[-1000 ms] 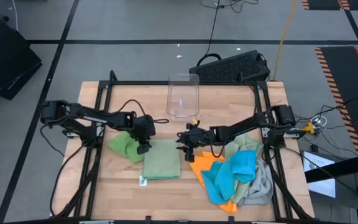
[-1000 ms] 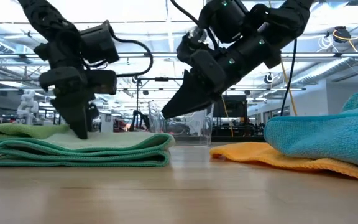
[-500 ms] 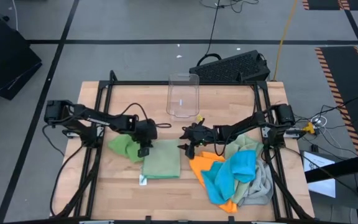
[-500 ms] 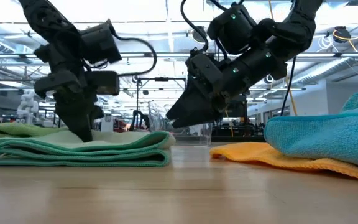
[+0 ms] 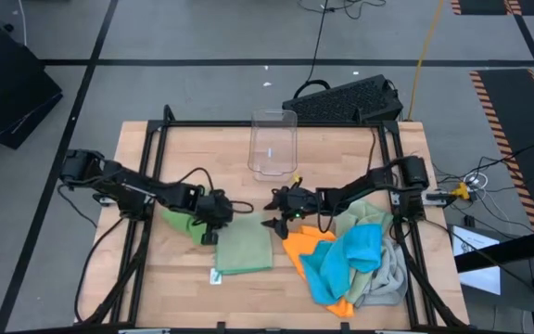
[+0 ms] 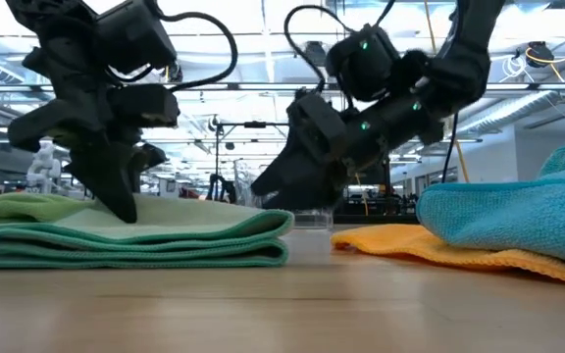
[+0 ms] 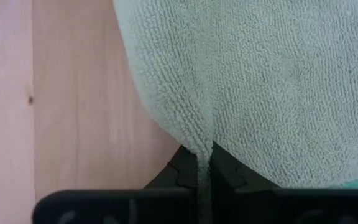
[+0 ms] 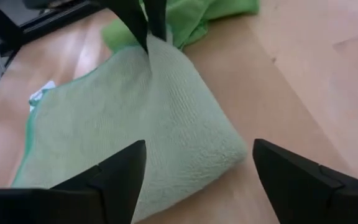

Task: Fold microfiber towels
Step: Fold the left light green towel

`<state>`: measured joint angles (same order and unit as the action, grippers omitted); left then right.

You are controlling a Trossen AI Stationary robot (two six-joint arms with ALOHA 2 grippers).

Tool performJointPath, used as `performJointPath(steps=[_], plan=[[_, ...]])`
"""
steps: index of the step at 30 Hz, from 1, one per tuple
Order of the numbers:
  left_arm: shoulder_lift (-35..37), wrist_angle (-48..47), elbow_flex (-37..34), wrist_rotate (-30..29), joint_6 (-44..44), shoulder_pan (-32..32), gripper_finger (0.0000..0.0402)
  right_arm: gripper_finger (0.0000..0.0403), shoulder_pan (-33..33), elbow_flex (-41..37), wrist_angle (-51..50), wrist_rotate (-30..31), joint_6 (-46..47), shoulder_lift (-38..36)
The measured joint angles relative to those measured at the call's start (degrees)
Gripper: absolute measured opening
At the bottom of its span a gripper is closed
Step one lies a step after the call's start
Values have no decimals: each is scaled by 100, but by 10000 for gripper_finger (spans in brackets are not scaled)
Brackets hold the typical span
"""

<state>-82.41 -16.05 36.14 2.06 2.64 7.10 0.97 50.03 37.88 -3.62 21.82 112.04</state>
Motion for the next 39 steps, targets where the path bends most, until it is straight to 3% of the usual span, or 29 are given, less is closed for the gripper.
performJointPath(steps=[7,12,16,19,24,26,33,39], plan=[[99,211,4,-232,-215,329,13,276,-144,23,307,-125,-206,263],[110,284,9,-550,-196,416,10,259,-183,23,419,-818,-288,320],[112,267,33,-911,-256,537,17,224,-177,23,440,-1285,-390,320],[112,236,149,-1138,-307,557,13,172,-177,23,595,-1276,-472,318],[112,-174,430,-1840,-436,645,11,46,-233,23,585,-968,-796,241],[112,-441,547,-2235,-429,696,16,15,-247,23,498,-892,-1075,90],[112,-614,741,-2935,-433,1064,8,22,52,27,-542,605,-2065,-673],[112,-504,754,-3549,-300,1610,17,8,620,27,-646,1860,-3059,-734]])
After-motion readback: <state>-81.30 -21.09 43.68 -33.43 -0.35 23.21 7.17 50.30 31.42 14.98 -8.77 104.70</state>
